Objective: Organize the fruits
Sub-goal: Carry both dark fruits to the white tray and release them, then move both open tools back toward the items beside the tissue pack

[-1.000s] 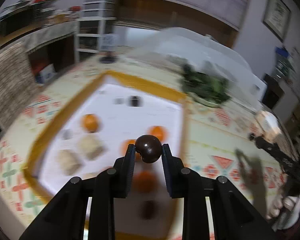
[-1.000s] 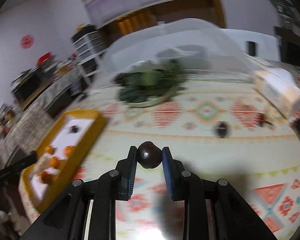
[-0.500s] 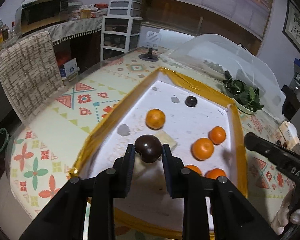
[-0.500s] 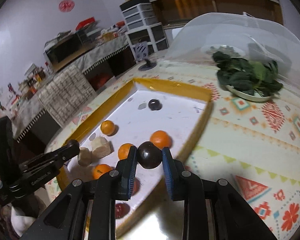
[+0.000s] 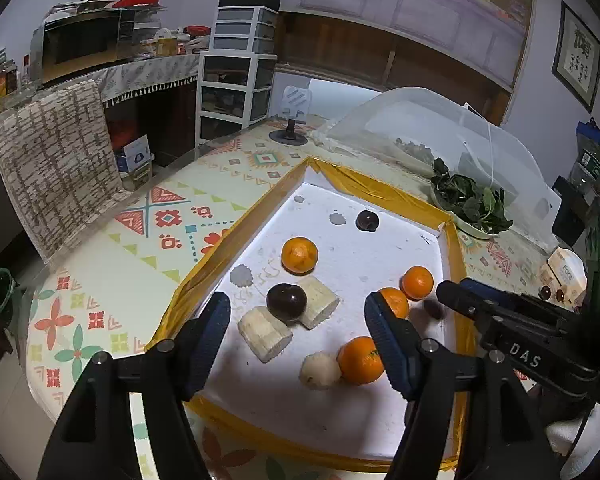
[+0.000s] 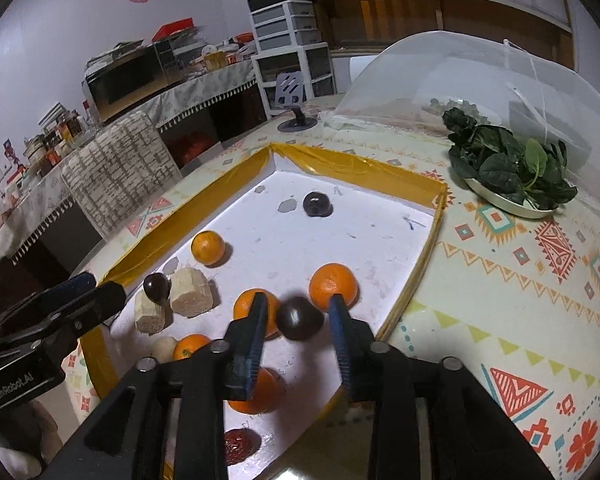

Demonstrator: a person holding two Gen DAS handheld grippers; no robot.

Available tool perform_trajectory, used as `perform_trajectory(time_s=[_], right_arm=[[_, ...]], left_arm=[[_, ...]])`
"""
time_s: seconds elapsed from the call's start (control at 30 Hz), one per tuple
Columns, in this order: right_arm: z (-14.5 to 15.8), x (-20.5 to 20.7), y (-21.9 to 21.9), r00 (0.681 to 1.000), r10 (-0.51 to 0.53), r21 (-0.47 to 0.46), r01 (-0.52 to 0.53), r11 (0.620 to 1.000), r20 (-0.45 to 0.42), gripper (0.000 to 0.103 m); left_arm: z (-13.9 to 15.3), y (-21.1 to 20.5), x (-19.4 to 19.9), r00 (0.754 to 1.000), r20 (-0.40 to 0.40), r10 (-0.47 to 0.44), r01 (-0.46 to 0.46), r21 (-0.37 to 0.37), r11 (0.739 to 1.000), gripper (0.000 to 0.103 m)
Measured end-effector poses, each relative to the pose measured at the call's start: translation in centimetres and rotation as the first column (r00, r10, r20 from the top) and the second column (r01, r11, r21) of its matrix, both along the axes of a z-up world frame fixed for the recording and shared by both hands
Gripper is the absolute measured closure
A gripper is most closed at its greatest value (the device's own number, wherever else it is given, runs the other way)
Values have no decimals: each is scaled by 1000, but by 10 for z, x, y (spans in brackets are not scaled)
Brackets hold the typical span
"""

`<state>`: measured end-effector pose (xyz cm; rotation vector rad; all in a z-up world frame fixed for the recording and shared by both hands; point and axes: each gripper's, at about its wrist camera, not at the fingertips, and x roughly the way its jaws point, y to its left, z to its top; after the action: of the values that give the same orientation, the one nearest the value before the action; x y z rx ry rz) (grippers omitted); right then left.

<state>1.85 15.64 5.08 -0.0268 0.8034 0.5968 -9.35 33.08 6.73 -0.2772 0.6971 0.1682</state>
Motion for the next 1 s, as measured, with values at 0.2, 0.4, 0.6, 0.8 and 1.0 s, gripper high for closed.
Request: perform_trajectory(time_s=[0.2, 0.4, 0.6, 0.8, 1.0], right_arm=[[13, -11, -25, 999, -45, 54, 45, 998, 15, 54], [18, -45, -70, 990, -132, 96, 128, 987, 39, 43], [9, -74, -109, 975, -219, 98, 216, 972, 24, 43], [3, -97, -128, 969, -243, 75, 240, 968, 37, 42], [4, -112, -141, 966, -252, 80, 247, 966, 60, 38]], left_arm=[[11, -11, -7, 1000, 16, 5, -5, 15, 1000, 30], [26, -46, -22, 996, 72, 53, -64, 156, 986, 9], [29, -90, -31, 997, 74, 26, -44, 248, 968, 4], [28, -120, -39, 998, 63, 0, -17, 283, 959, 4], [28, -138, -45, 998, 50, -32, 17, 280, 960, 4]])
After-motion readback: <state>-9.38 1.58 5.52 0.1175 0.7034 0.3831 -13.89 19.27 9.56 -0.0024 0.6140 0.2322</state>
